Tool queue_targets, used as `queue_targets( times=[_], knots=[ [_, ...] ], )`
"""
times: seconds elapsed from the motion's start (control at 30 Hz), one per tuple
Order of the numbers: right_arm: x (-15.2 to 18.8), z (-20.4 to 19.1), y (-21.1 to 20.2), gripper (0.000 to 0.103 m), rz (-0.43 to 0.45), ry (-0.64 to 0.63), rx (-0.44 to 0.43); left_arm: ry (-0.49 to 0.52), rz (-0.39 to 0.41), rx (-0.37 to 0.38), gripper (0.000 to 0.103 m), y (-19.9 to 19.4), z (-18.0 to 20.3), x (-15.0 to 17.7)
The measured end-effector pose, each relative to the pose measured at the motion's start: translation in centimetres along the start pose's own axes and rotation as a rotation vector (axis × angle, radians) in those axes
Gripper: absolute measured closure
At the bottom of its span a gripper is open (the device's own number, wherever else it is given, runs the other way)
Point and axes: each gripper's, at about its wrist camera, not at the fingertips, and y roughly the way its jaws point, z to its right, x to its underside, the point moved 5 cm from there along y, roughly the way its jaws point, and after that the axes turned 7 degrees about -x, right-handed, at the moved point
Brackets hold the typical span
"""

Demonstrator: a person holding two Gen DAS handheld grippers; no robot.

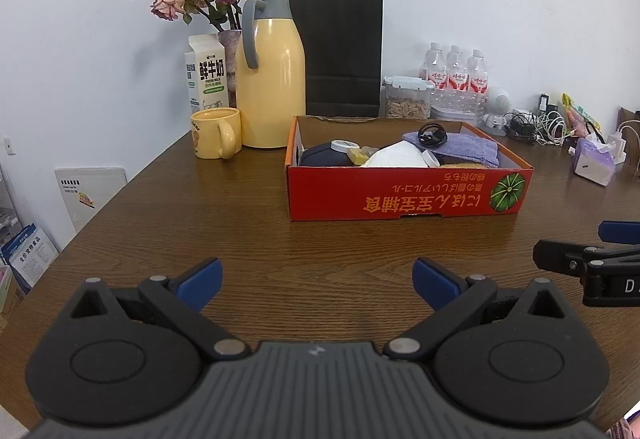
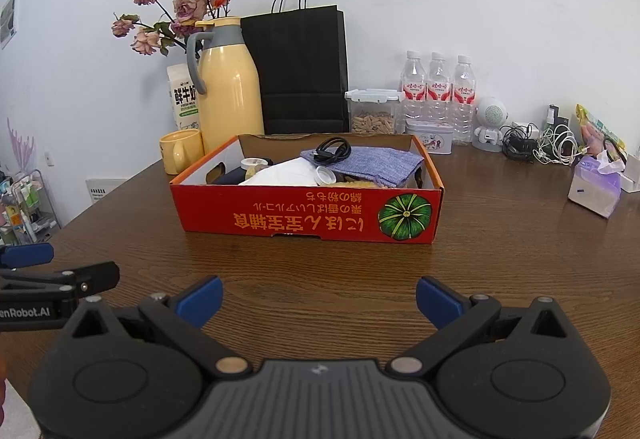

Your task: Organize objects

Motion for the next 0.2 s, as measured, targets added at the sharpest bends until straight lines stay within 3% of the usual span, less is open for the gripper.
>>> queue_targets(
  times=[0.2],
  knots=[
    [0.06,-0.02,-0.01,0.0,0.0,0.0,-0.001,-0.001,-0.006,-0.003,0.0,0.0,-0.05,0.06]
  ],
)
